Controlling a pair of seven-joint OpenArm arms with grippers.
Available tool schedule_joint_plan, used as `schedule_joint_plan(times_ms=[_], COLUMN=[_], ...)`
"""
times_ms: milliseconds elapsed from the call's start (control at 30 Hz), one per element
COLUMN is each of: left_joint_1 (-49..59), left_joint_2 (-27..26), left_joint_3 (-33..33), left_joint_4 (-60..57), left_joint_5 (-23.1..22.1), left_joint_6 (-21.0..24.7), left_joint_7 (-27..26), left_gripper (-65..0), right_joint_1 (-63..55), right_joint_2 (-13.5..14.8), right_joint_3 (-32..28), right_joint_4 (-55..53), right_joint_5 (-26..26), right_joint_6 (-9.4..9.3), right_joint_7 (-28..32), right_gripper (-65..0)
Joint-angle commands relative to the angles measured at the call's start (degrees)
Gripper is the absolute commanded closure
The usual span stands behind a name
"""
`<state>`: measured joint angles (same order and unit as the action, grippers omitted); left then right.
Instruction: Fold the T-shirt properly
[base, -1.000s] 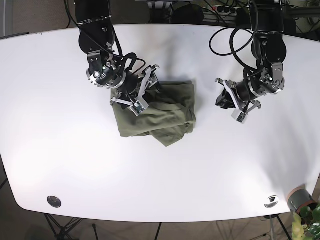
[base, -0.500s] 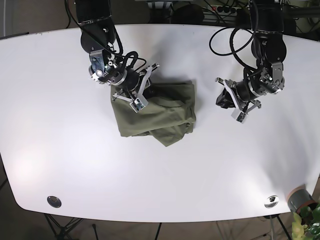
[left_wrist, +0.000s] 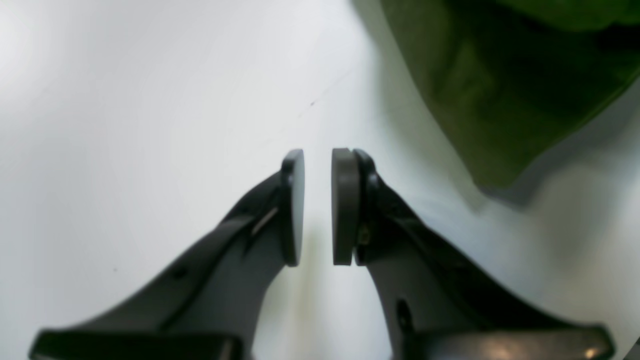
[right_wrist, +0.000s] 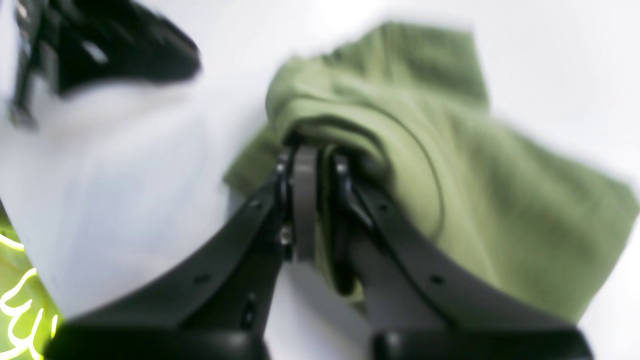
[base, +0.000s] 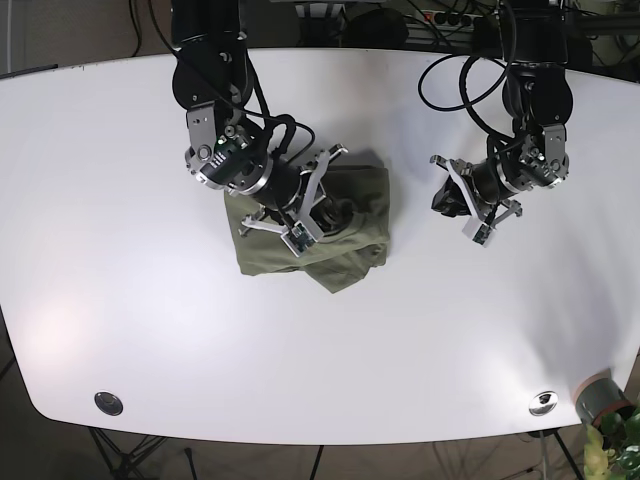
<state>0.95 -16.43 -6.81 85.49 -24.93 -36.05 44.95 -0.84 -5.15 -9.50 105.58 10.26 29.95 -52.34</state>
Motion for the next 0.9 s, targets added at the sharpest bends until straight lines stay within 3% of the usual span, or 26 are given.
schedule_joint_plan(times_ms=[0, 267, 533, 633, 767, 867], left_joint_1=[-0.9, -0.9, -0.9, -0.9, -1.1, -1.2], left_joint_2=[-0.6, -0.8, -1.5, -1.5, -1.5, -1.5], left_joint_3=[-0.3, -0.4, -0.5, -0.5, -0.5, -0.5], left_joint_4=[0.9, 0.9, 0.9, 0.9, 0.8, 0.8], left_joint_5=[-0.9, -0.9, -0.9, -0.9, -0.9, -0.9], left_joint_6=[-0.2, -0.2, -0.2, -0.2, -0.2, -0.2], left_joint_7=[-1.2, -1.2, -1.2, -1.2, -1.2, -1.2], left_gripper=[-7.5, -7.5, -7.5, -7.5, -7.5, -7.5], right_joint_1=[1.9, 3.9, 4.7, 4.7, 4.1, 2.6], right_joint_2=[-1.5, -3.8, -3.8, -3.8, -3.4, -3.2], right_joint_3=[-2.6, -8.6, -11.3, -11.3, -11.1, -10.8], right_joint_4=[1.4, -2.3, -8.9, -10.2, -8.0, -4.1], right_joint_5=[0.9, 0.8, 0.8, 0.8, 0.8, 0.9], right_joint_6=[0.07, -0.28, -0.28, -0.28, -0.28, -0.02], right_joint_7=[1.0, 1.0, 1.3, 1.3, 1.3, 1.3], right_gripper=[-2.9, -3.0, -3.6, -10.9, -31.1, -36.5])
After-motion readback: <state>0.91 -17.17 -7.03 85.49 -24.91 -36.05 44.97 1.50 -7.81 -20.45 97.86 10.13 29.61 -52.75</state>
